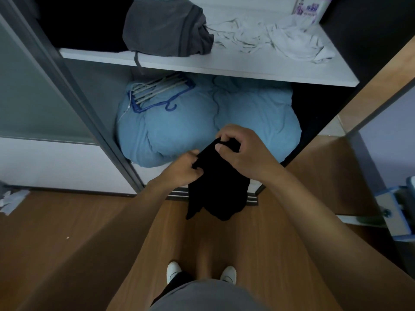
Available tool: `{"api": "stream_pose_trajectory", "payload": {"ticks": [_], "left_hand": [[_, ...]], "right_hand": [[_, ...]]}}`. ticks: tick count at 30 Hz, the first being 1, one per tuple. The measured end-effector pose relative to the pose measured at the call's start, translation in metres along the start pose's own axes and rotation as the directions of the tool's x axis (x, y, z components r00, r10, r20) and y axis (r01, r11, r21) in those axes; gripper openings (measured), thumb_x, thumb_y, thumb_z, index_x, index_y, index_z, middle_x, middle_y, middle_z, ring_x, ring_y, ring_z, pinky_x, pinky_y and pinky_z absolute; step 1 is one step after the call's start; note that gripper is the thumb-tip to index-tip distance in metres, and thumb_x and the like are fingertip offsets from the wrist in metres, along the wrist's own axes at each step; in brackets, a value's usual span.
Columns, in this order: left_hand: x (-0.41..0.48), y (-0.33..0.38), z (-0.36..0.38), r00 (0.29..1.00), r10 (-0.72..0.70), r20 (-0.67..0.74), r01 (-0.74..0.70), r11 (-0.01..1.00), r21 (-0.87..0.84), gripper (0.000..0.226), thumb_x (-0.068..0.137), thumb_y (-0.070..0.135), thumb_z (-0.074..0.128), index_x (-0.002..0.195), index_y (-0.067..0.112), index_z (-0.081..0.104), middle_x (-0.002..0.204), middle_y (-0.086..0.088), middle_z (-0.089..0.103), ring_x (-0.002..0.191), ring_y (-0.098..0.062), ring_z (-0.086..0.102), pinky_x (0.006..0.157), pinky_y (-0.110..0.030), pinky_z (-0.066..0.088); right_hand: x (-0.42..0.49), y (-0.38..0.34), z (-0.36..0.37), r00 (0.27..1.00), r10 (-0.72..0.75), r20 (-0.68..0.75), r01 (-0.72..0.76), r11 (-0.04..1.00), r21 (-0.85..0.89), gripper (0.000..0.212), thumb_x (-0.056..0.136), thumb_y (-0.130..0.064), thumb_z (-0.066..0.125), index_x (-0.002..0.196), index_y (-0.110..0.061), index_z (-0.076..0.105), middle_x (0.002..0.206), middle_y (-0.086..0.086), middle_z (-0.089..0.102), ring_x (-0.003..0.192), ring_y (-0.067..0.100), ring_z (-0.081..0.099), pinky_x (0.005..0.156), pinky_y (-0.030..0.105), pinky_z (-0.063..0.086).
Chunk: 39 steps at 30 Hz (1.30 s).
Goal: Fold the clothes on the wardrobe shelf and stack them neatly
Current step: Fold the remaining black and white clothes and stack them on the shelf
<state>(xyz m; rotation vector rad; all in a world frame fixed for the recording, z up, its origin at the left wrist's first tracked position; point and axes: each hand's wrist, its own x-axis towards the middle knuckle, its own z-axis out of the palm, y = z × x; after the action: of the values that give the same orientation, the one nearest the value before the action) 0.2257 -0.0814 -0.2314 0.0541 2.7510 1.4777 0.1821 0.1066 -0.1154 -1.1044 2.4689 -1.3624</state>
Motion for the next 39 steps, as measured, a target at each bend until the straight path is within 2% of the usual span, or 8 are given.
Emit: {"api": "stream_pose_trajectory", "payload": {"ticks": [7, 11, 13, 17, 21, 27, 32, 39], "left_hand": [[-0.004, -0.024, 0.030, 0.990, -0.139, -0.028, 0.140, 0.990, 0.031, 0.037, 0.071, 0.009, 0.049, 0.042, 0.031, 0.044, 0.043, 0.019, 0.050, 0.043, 0.010, 0.046, 0.049, -0.010, 0.030], [-0.007, -0.028, 0.031, 0.986, -0.158, 0.055, 0.159, 0.987, -0.018, 0.016, 0.085, -0.006, 0.064, 0.077, 0.008, 0.067, 0.083, -0.003, 0.062, 0.076, -0.007, 0.058, 0.071, -0.028, 0.042], [-0.007, -0.028, 0.029, 0.983, -0.182, -0.011, 0.181, 0.982, -0.056, 0.007, 0.089, -0.005, 0.066, 0.084, -0.004, 0.070, 0.087, -0.010, 0.063, 0.080, -0.014, 0.059, 0.075, -0.028, 0.044], [-0.014, -0.026, 0.013, 0.909, -0.344, -0.235, 0.250, 0.902, -0.353, 0.030, 0.095, 0.004, 0.062, 0.068, 0.017, 0.065, 0.057, 0.018, 0.063, 0.057, 0.008, 0.056, 0.060, -0.010, 0.042], [-0.014, -0.025, -0.011, 0.831, -0.444, -0.336, 0.302, 0.866, -0.398, 0.017, 0.098, 0.008, 0.060, 0.103, -0.001, 0.073, 0.091, -0.006, 0.072, 0.085, -0.015, 0.064, 0.076, -0.016, 0.048], [-0.011, -0.007, -0.029, 0.857, -0.267, -0.441, 0.241, 0.964, -0.115, 0.018, 0.097, 0.000, 0.054, 0.100, -0.003, 0.071, 0.106, -0.016, 0.068, 0.099, -0.023, 0.063, 0.095, -0.029, 0.047], [-0.001, 0.020, -0.028, 0.888, -0.145, -0.437, 0.146, 0.989, -0.031, 0.017, 0.095, -0.003, 0.056, 0.097, -0.001, 0.073, 0.101, -0.008, 0.065, 0.096, -0.015, 0.060, 0.089, -0.009, 0.042], [0.001, 0.024, -0.034, 0.875, -0.068, -0.479, 0.106, 0.993, 0.053, 0.015, 0.097, 0.004, 0.059, 0.102, -0.001, 0.072, 0.102, -0.008, 0.065, 0.097, -0.017, 0.059, 0.093, -0.017, 0.043]], "right_hand": [[-0.004, -0.004, -0.021, 0.994, 0.072, -0.080, -0.053, 0.975, 0.217, 0.020, 0.090, 0.003, 0.062, 0.072, -0.002, 0.056, 0.086, -0.001, 0.063, 0.080, 0.003, 0.058, 0.079, 0.015, 0.042], [-0.011, 0.002, -0.022, 0.986, 0.154, -0.071, -0.124, 0.941, 0.315, 0.017, 0.094, 0.001, 0.059, 0.078, -0.002, 0.062, 0.091, 0.003, 0.066, 0.084, 0.007, 0.061, 0.080, 0.018, 0.047], [-0.015, 0.007, -0.022, 0.979, 0.200, -0.047, -0.168, 0.909, 0.381, 0.015, 0.098, -0.005, 0.057, 0.085, -0.005, 0.066, 0.087, 0.004, 0.067, 0.080, 0.010, 0.063, 0.075, 0.021, 0.050], [-0.020, 0.023, -0.030, 0.955, 0.289, -0.059, -0.235, 0.867, 0.439, 0.015, 0.097, -0.009, 0.059, 0.087, 0.001, 0.063, 0.083, 0.013, 0.064, 0.074, 0.019, 0.061, 0.066, 0.026, 0.050], [-0.027, 0.045, -0.033, 0.944, 0.311, -0.106, -0.267, 0.914, 0.306, 0.030, 0.090, 0.005, 0.059, 0.068, -0.013, 0.047, 0.084, 0.014, 0.062, 0.073, 0.013, 0.057, 0.068, 0.021, 0.047], [-0.031, 0.072, -0.035, 0.923, 0.379, 0.070, -0.380, 0.925, 0.005, 0.029, 0.087, 0.006, 0.055, 0.101, -0.019, 0.062, 0.100, -0.010, 0.063, 0.091, -0.009, 0.056, 0.083, 0.007, 0.040], [-0.025, 0.078, -0.028, 0.844, 0.536, 0.008, -0.515, 0.816, -0.263, 0.030, 0.082, 0.007, 0.046, 0.080, -0.011, 0.070, 0.087, 0.004, 0.068, 0.088, 0.020, 0.063, 0.078, 0.031, 0.052], [-0.020, 0.051, -0.013, 0.870, 0.470, -0.149, -0.422, 0.866, 0.267, 0.038, 0.084, 0.005, 0.046, 0.061, -0.022, 0.060, 0.055, -0.011, 0.054, 0.054, 0.001, 0.051, 0.055, 0.019, 0.039]]}}
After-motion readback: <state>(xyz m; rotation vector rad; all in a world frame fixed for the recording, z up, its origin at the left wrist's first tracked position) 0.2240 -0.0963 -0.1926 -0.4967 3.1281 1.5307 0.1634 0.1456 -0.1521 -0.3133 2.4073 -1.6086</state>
